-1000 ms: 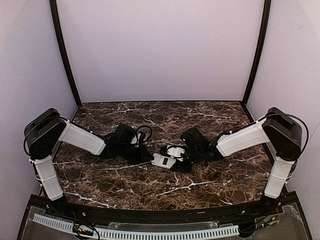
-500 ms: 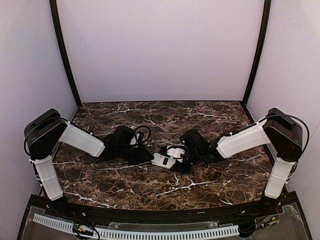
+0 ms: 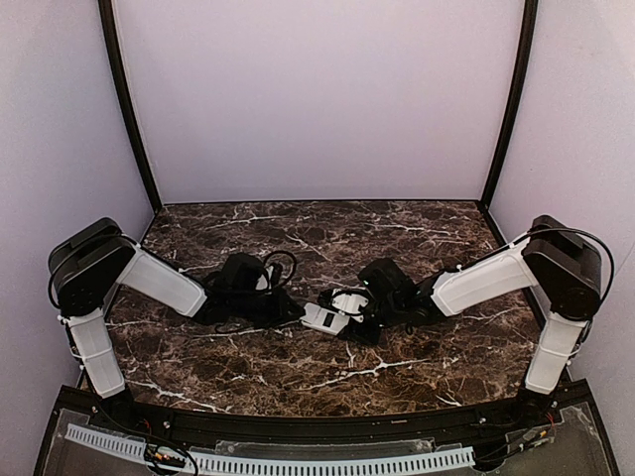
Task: Load the batteries into the remote control
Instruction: Press the battery cover on the remote control.
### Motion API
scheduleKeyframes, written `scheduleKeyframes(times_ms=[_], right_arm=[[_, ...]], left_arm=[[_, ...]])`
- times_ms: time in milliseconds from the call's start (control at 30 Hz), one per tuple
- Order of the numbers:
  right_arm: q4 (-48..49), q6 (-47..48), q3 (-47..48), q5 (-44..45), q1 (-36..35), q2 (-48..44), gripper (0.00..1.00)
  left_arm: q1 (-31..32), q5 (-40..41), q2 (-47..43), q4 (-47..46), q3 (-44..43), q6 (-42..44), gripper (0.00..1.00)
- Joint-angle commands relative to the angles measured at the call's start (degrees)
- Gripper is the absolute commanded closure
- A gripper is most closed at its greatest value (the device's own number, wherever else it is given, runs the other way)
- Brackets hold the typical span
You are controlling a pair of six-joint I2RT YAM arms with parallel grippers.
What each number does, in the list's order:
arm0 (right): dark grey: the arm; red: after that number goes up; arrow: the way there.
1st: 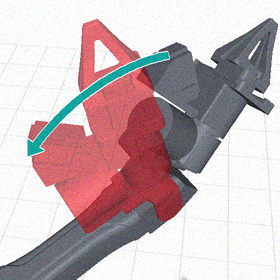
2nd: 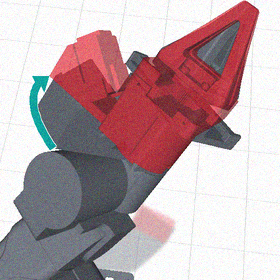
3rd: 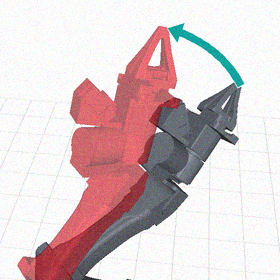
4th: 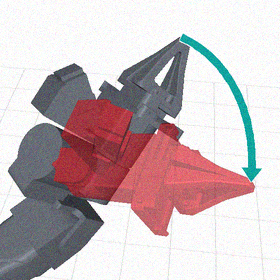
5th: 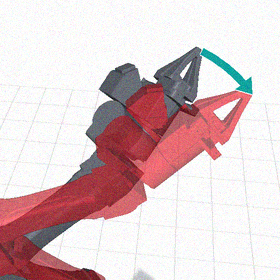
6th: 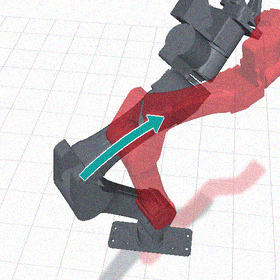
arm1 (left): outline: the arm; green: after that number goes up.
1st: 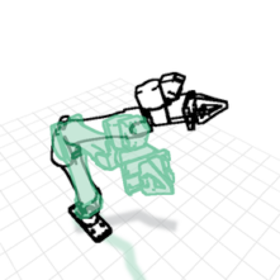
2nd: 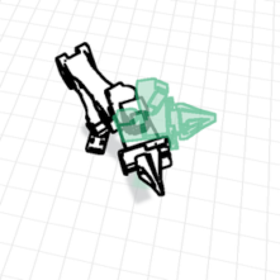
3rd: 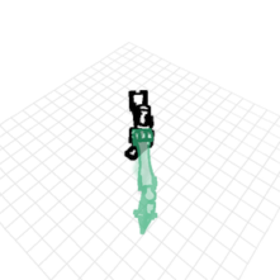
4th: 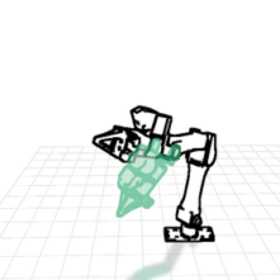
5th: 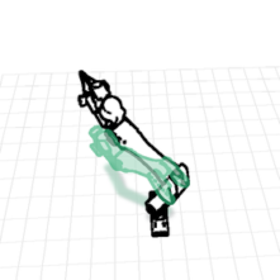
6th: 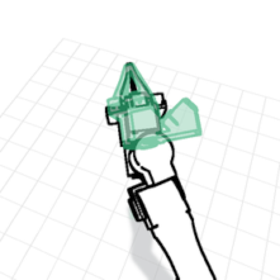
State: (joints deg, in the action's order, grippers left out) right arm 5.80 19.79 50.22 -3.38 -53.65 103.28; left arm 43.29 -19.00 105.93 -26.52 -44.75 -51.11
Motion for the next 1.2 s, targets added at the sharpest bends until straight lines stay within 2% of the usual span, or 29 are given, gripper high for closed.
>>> scheduleKeyframes(times_ms=[0, 367, 767, 1167], right_arm=[[3.7, -0.6, -0.9, 1.9, -0.4, 1.1, 0.98], [3.2, 0.3, -1.5, -0.1, -0.4, 0.9, 0.98], [4.0, 2.5, -2.3, 0.7, -0.7, 0.6, 0.98], [4.5, 3.3, -2.7, 0.0, -0.7, 0.3, 0.98]], left_arm=[[2.2, -0.1, 2.1, 6.8, 3.9, -0.9, 0.97], [2.1, -1.0, 1.1, -1.6, 6.9, -0.3, 0.99], [1.1, -7.2, 5.1, -13.3, 8.9, -8.0, 1.00], [1.1, -8.1, 4.9, -1.8, 4.2, -1.9, 1.00]])
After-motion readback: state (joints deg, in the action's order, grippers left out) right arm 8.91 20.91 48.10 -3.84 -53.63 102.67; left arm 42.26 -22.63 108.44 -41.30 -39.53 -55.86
